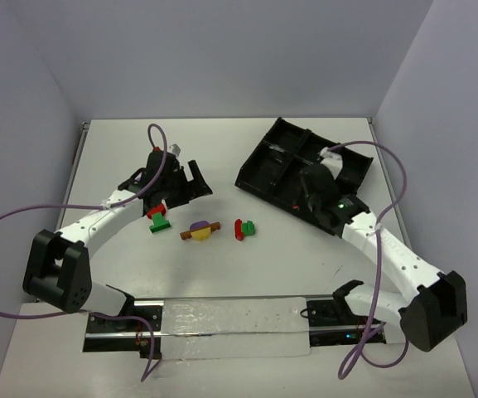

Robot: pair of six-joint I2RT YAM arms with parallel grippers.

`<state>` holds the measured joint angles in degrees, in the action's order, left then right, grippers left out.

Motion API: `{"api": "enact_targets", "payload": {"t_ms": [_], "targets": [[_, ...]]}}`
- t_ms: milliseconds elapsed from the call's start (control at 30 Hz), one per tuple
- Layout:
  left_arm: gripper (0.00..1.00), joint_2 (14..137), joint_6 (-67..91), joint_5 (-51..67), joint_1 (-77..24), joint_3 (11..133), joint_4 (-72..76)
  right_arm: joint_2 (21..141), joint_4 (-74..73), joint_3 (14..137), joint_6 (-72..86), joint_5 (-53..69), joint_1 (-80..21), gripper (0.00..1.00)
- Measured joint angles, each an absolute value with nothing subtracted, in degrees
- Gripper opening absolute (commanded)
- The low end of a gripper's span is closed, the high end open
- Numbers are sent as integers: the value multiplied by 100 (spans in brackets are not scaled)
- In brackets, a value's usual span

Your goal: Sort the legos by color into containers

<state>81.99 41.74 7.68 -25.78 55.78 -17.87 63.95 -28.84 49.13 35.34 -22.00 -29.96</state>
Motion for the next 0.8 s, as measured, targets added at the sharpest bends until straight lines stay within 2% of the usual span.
{"api": "enact_targets", "payload": {"t_ms": [267,300,333,367,433,467,533,800], "targets": [[98,8200,4104,762,-2578,5666,-1828,6453,-2847,4915,3109,-2332,-1360,6],[98,8200,4104,762,-2578,5666,-1828,6496,-2843,4878,3072,-2332,-1239,9],[98,8200,4104,762,-2578,5666,-1828,6538,-2835,4844,3044,-2329,-1143,14],[98,8200,4104,762,-2578,5666,-1829,6584,-2829,4824,3024,-2329,-1071,24],[98,8200,4104,764,-2578,5666,-1828,6705,-2791,4818,3005,-2335,-983,58],[98,8200,4104,766,-2578,5666,-1828,6769,-2749,4818,2994,-2335,-960,62],[98,8200,4104,766,-2578,5666,-1828,6902,-2686,4821,2949,-2329,-947,66],[99,8197,4098,760,-2578,5701,-1896,7037,-2673,5125,2829,-2292,-996,66]]}}
